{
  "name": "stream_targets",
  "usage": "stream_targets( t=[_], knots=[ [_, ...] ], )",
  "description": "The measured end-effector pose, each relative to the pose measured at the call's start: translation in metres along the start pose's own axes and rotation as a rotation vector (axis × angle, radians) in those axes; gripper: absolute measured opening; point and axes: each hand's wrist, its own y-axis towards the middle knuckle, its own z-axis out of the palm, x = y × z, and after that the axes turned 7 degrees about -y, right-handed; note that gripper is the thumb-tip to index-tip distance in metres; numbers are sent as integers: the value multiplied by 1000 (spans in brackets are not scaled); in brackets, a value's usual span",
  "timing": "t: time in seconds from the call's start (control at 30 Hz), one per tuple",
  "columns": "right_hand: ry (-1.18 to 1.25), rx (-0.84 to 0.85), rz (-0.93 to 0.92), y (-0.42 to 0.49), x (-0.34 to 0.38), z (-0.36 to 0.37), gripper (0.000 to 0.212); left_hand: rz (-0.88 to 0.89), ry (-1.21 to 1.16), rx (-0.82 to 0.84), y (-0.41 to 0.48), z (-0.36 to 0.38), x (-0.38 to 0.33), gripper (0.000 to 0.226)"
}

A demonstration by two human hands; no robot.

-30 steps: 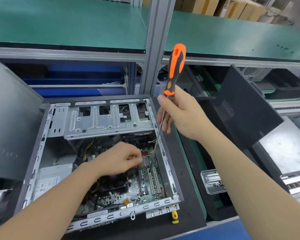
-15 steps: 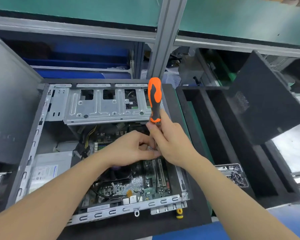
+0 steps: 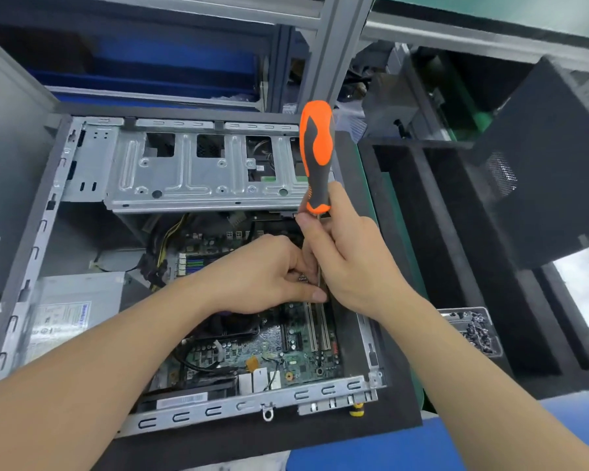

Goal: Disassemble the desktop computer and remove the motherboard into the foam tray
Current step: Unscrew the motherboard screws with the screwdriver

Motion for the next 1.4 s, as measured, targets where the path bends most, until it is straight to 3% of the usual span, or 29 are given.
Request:
stream_targets(
  t=[0.2, 0.3, 0.6, 0.77, 1.03, 1.3, 1.4],
  knots=[
    [-30, 20, -4, -1, 3, -1, 13, -9, 7, 28, -1, 1, -3, 21],
    [-48, 34, -7, -2, 4, -1, 16, -10, 18, 27, 0, 1, -3, 36],
    [-21, 8, 8, -4, 5, -2, 15, -3, 30, 41, -1, 1, -5, 19],
    [-34, 20, -1, -4, 5, -2, 13, -8, 25, 42, 0, 1, -3, 38],
    [-25, 15, -15, -5, 3, -3, 13, 28, 18, 50, -1, 1, 1, 11],
    [0, 39, -30, -4, 0, -3, 15, 48, -1, 60, 2, 1, 6, 11],
    [44, 59, -53, -5, -4, -5, 17, 81, -19, 104, 1, 1, 6, 20]
  ],
)
